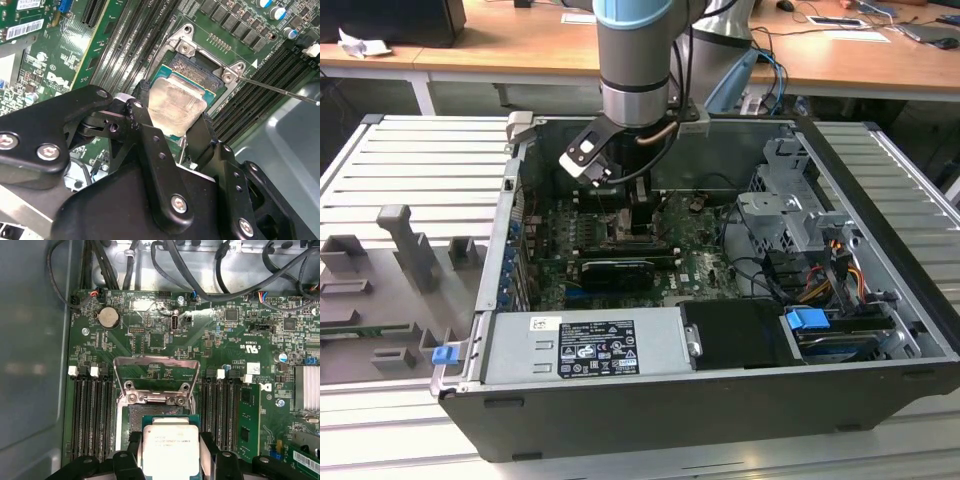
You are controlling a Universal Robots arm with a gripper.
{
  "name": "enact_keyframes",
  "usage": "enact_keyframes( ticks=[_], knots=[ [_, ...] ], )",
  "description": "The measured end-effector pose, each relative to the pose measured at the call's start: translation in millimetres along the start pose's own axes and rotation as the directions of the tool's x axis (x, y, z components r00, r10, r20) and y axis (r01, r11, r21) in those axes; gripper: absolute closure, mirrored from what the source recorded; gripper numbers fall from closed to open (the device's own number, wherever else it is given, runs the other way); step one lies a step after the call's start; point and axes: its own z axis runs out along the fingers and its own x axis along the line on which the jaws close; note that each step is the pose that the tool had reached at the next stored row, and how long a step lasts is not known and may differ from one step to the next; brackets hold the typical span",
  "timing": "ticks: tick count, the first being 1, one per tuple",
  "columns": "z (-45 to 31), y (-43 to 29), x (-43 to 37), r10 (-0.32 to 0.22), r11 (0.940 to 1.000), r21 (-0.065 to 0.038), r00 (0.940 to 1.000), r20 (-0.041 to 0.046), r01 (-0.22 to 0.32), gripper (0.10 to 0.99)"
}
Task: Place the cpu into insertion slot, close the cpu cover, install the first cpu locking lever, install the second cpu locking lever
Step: 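Place the cpu into insertion slot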
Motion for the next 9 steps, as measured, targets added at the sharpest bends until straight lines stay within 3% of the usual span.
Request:
enact_keyframes(
  ticks=[9],
  knots=[
    [15.7,-1.0,5.3,0.012,0.9999,0.000,0.9999,0.0011,-0.012,0.545]
  ],
)
